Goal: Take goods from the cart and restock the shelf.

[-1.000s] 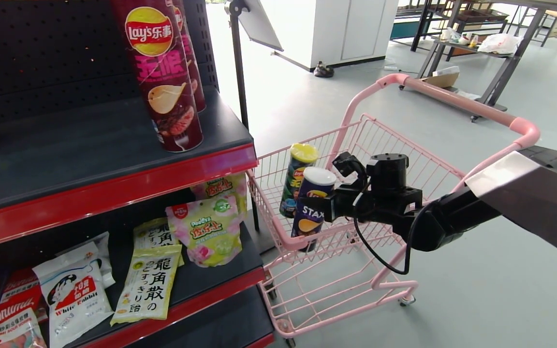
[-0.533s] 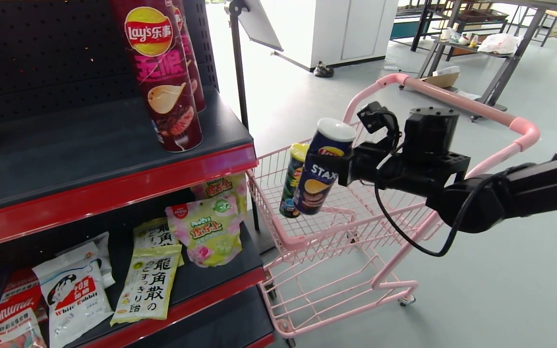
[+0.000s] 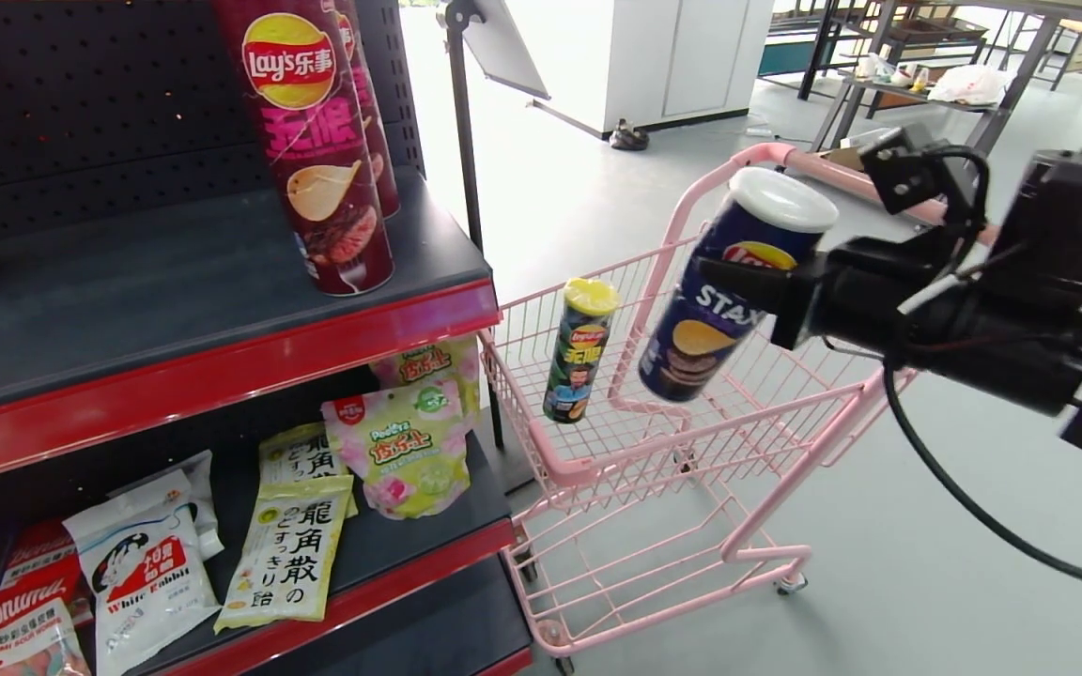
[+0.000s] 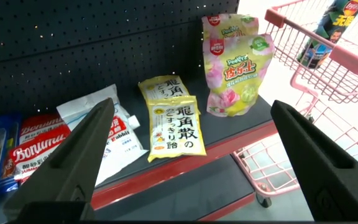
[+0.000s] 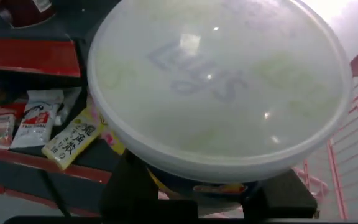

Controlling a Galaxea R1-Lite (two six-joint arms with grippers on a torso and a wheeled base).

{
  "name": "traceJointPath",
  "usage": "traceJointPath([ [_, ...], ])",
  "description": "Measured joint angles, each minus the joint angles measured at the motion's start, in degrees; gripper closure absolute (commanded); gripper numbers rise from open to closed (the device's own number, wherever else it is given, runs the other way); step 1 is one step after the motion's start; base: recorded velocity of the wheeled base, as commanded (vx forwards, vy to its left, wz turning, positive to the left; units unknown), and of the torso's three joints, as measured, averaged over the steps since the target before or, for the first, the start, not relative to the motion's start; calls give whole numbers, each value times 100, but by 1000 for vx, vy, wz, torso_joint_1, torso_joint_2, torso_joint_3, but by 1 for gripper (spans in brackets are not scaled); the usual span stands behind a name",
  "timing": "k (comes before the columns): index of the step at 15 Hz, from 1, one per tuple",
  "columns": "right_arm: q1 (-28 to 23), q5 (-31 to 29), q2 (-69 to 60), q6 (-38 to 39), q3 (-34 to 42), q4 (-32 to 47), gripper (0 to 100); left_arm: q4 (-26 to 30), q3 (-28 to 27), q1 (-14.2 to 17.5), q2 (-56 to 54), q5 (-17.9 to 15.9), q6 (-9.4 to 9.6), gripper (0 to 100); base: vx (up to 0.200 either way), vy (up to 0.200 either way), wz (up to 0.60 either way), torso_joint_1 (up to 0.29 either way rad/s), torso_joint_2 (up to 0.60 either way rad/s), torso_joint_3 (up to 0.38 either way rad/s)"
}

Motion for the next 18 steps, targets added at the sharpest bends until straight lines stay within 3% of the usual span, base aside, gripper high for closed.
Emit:
traceJointPath([
  [2, -13, -202, -823, -9, 644, 675, 100, 0, 0, -4, 20, -7, 5, 0, 0, 0, 0, 0, 0, 0],
  [4, 67, -352, -1499, -11, 950, 1921, 100, 0, 0, -9, 18, -7, 5, 0, 0, 0, 0, 0, 0, 0],
  [5, 138, -383, -1742, -22, 1036, 2154, 100, 0, 0, -6, 11, -5, 5, 0, 0, 0, 0, 0, 0, 0],
  [9, 452, -433, -1992, -200, 1236, 2225, 100, 0, 0, -2, 7, -2, 2, 0, 0, 0, 0, 0, 0, 0],
  [18, 489, -367, -1994, -407, 1137, 2220, 100, -2, 0, 0, 0, -5, 5, 0, 0, 0, 0, 47, -162, -117],
])
